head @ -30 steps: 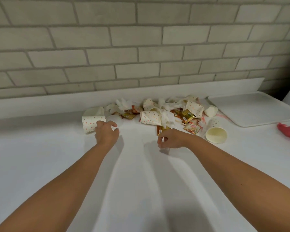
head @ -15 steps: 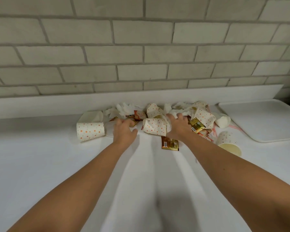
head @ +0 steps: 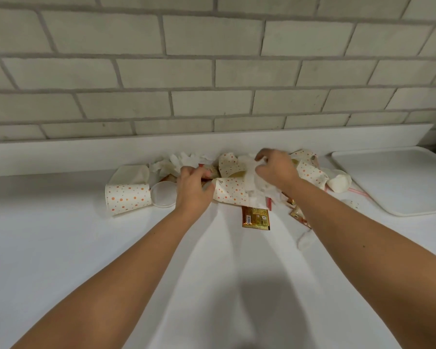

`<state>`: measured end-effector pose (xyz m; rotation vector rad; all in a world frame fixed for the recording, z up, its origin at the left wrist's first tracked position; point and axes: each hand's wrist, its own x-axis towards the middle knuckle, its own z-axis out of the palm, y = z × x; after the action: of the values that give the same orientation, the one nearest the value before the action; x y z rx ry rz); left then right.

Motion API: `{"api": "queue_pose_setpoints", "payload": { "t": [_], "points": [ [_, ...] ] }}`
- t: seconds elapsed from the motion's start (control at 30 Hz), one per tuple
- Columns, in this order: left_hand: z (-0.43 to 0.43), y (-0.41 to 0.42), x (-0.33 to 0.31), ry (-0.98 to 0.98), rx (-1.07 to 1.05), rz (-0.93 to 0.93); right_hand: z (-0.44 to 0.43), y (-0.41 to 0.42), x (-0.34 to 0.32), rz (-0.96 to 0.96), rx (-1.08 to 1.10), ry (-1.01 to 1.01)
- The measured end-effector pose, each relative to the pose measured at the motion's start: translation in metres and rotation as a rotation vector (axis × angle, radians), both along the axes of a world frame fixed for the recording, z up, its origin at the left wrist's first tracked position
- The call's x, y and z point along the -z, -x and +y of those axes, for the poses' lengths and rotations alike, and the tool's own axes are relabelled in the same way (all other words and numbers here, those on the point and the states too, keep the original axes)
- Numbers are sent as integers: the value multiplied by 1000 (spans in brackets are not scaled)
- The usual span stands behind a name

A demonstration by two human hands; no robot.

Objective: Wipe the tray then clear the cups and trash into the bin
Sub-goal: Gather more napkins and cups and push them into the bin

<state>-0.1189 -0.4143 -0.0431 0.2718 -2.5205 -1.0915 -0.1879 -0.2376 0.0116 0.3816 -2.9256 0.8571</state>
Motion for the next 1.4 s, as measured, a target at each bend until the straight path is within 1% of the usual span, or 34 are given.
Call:
{"api": "queue_pose_setpoints", "payload": {
  "t": [0.1,0.17,0.2,0.23,0.33,0.4,0.43,0.5,0.57,0.67,0.73,0.8,0.9,0.93,1.07,1.17,1.2,1.27,1.33,1.4],
  "points": [
    [7,-3,-10,-101,35,96,-4,-5,-30,-21,21,228],
    [13,-5,-20,-195,63,134,-11,-15,-45,-101,-33,377],
    [17,-5,-26,-281,79,129,-14,-20,-50,-151,-76,430],
    [19,-5,-32,-403,98,101,-18,-26,-55,-195,-123,457],
    [25,-4,-42,-867,185,-40,-28,-38,-53,-275,-229,509],
    [27,-3,-44,-1118,273,-79,-37,-44,-42,-260,-259,522],
    [29,-4,-46,-1194,291,-81,-42,-47,-34,-212,-263,490],
    [30,-4,-47,-1212,219,-54,-51,-51,-18,-113,-263,404],
    [27,-4,-44,-1179,117,-19,-55,-52,-10,-102,-288,354],
    [10,-1,-36,-1118,52,-4,-51,-47,-12,-235,-350,361],
    [-7,0,-34,-1088,-66,3,-44,-40,-16,-335,-320,401],
    [-26,1,-34,-1116,-195,-11,-40,-31,-16,-363,-268,379],
    [-49,0,-33,-1222,-265,-3,-48,-17,-7,-269,-230,257],
    [-54,-1,-33,-1229,-280,12,-55,-13,-3,-224,-236,208],
    [-68,-3,-36,-1175,-337,74,-98,4,16,-94,-297,-17],
    [-80,-1,-33,-1167,-356,103,-129,13,27,-26,-388,-296],
    [-84,-1,-33,-1169,-360,104,-137,15,29,-19,-400,-352],
    [-89,-1,-30,-1169,-365,101,-147,20,31,-15,-365,-353],
    [-92,-2,-27,-1166,-366,106,-156,28,35,-6,-280,-272],
    [-91,-2,-26,-1148,-357,112,-161,36,38,28,-241,-309]
  ]
}}
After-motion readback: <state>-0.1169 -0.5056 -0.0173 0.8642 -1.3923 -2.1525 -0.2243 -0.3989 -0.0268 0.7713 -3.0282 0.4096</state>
